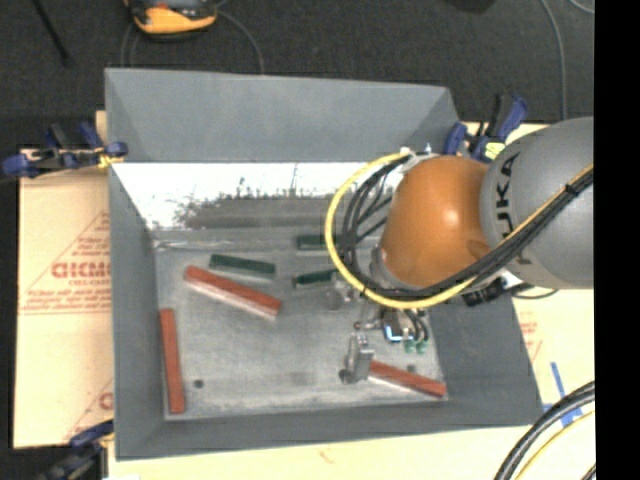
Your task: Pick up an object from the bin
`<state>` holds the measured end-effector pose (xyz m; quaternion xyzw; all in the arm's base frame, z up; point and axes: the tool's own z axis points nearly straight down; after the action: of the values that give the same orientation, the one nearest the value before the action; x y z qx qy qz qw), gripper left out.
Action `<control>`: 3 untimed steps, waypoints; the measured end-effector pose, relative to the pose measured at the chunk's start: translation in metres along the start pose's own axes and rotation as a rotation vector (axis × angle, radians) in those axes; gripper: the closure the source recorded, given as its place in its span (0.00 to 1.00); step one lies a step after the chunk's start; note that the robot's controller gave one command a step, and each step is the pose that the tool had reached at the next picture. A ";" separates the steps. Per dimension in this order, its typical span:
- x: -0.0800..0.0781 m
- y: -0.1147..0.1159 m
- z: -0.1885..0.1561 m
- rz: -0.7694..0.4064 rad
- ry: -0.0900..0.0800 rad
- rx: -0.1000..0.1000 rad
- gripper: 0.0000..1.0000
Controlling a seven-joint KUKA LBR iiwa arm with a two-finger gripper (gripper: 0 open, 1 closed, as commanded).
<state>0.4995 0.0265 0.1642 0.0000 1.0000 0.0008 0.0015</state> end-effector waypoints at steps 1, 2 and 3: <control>0.000 0.000 0.000 0.000 0.000 0.000 0.00; -0.004 -0.050 0.025 0.005 -0.002 0.001 0.00; 0.004 -0.076 0.066 -0.105 -0.001 0.005 0.00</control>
Offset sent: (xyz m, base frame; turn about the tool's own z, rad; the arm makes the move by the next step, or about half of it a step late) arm 0.0050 -0.0903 -0.0456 0.0183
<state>0.4960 -0.0490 0.0980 -0.0525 0.9986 -0.0020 0.0022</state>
